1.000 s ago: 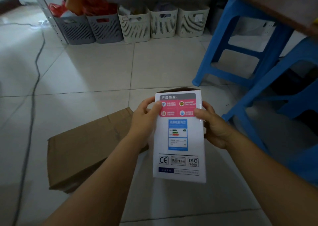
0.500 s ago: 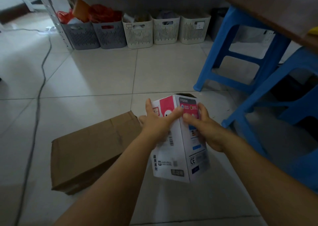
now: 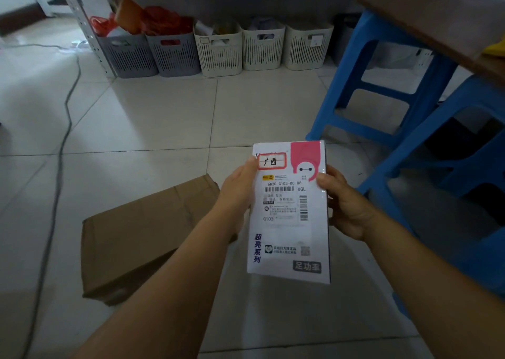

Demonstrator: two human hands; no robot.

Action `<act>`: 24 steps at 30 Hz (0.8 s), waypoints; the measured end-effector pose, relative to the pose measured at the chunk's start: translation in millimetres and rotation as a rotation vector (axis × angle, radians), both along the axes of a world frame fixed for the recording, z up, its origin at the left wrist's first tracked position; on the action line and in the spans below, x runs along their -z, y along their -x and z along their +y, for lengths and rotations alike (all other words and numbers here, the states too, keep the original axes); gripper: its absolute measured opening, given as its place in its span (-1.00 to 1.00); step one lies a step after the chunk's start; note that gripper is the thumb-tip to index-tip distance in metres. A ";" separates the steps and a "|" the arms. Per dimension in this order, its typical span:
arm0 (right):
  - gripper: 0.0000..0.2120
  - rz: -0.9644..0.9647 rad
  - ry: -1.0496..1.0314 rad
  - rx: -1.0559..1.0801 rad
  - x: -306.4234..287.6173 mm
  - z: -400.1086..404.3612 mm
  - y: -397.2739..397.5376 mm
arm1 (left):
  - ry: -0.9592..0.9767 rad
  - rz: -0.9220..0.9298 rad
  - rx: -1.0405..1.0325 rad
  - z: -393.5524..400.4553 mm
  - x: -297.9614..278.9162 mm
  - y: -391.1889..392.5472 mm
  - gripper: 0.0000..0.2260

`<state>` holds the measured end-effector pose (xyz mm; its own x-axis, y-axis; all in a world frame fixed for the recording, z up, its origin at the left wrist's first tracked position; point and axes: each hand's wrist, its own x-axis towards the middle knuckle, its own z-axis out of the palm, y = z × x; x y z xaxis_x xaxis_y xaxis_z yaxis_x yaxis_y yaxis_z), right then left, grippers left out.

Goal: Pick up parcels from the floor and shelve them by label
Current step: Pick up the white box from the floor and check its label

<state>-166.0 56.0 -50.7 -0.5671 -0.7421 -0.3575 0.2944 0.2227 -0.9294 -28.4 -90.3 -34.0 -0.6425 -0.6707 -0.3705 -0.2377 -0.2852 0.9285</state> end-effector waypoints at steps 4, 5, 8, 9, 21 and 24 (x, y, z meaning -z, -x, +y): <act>-0.26 -0.105 0.128 -0.028 -2.6 1.0 2.5 | -0.104 0.084 0.100 0.6 2.8 -9.2 -0.53; -0.28 -0.123 0.149 -0.037 -4.0 1.6 2.3 | -0.155 0.099 0.148 0.7 3.8 -13.0 -0.47; -0.21 -0.166 0.236 -0.100 -7.0 4.4 1.8 | -0.263 0.143 0.284 3.8 5.5 -24.7 -0.09; -0.19 -0.198 0.277 -0.137 -7.9 5.4 1.1 | -0.270 0.169 0.324 5.4 4.6 -26.8 0.09; -0.49 0.117 0.168 0.005 -25.8 -9.7 -1.1 | -0.070 0.168 0.125 1.1 13.3 -15.9 -0.17; -0.34 0.361 0.093 -0.120 -32.6 -11.6 -7.3 | -0.094 0.233 0.008 -3.1 9.8 -15.3 -0.23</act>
<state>-158.7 44.4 -18.1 -0.5517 -0.8303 -0.0790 -0.0786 0.1460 -0.9862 -13.1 -93.4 -43.8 -0.7234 -0.6347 -0.2718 -0.0227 -0.3716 0.9281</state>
